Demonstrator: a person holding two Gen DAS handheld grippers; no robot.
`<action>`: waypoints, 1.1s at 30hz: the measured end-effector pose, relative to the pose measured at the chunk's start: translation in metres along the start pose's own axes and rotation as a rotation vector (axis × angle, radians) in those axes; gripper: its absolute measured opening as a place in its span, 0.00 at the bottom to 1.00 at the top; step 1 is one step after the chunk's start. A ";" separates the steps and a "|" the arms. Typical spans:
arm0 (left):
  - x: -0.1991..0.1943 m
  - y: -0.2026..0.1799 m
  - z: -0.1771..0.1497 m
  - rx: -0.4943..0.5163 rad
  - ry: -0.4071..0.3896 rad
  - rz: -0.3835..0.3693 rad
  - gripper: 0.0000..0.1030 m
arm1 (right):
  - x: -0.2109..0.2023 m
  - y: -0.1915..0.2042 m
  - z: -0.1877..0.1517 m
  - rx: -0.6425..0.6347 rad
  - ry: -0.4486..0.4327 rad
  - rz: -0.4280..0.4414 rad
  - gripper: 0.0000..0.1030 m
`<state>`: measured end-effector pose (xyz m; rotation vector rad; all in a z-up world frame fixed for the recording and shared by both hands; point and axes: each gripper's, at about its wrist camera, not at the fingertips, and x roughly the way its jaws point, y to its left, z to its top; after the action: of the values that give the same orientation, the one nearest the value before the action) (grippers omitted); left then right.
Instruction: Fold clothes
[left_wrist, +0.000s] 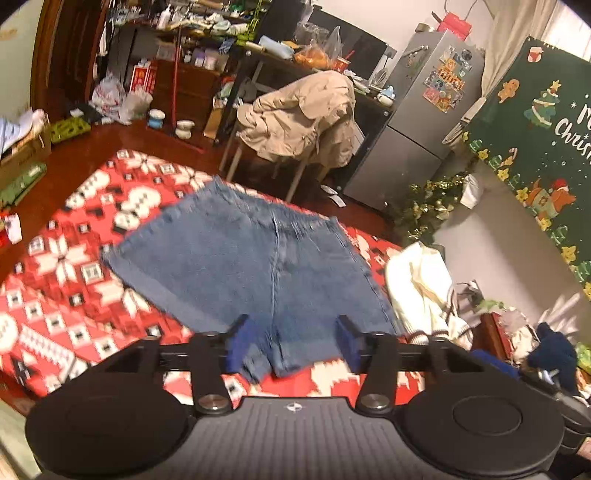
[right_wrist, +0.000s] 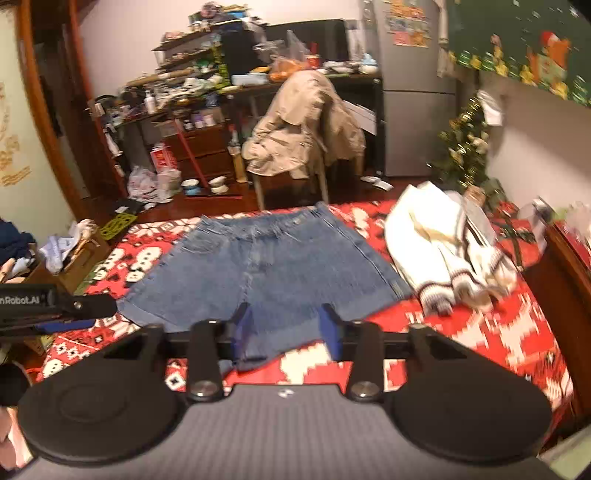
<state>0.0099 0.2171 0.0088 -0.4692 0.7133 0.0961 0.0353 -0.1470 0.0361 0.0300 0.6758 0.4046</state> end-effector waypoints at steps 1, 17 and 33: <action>0.006 0.002 0.006 0.008 -0.010 0.006 0.67 | 0.002 0.001 0.008 -0.014 -0.012 0.013 0.66; 0.181 0.042 0.064 0.109 -0.024 0.166 0.85 | 0.201 -0.048 0.068 -0.095 0.089 0.020 0.99; 0.298 0.073 0.089 0.211 0.096 0.096 0.14 | 0.386 -0.053 0.037 -0.217 0.216 0.007 0.35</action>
<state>0.2716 0.3002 -0.1545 -0.2381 0.8304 0.0880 0.3493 -0.0474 -0.1760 -0.2198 0.8411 0.4900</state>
